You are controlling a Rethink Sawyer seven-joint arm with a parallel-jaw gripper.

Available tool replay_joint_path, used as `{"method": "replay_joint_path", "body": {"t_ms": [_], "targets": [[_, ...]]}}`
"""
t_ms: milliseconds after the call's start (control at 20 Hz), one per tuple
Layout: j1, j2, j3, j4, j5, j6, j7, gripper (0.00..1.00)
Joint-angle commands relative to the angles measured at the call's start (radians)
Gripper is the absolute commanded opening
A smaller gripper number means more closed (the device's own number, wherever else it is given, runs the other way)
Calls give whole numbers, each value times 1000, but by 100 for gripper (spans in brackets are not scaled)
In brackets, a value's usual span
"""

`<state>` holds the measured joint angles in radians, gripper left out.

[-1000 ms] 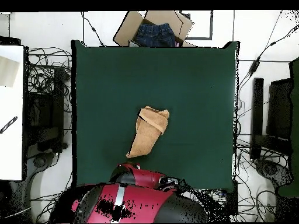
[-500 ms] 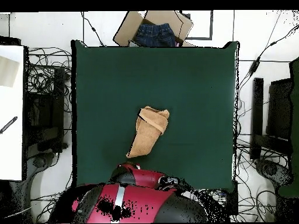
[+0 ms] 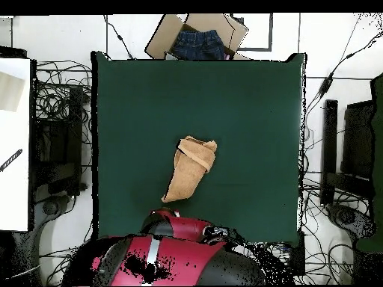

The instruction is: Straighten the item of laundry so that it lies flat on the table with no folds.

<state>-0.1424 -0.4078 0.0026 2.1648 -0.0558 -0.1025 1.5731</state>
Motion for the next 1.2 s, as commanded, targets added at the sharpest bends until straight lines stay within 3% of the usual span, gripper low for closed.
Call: {"method": "replay_joint_path", "body": {"t_ms": [50, 1200], "targets": [[12, 14, 71, -181, 44, 45, 147, 100], [-10, -152, 77, -141, 29, 291, 116, 100]]}}
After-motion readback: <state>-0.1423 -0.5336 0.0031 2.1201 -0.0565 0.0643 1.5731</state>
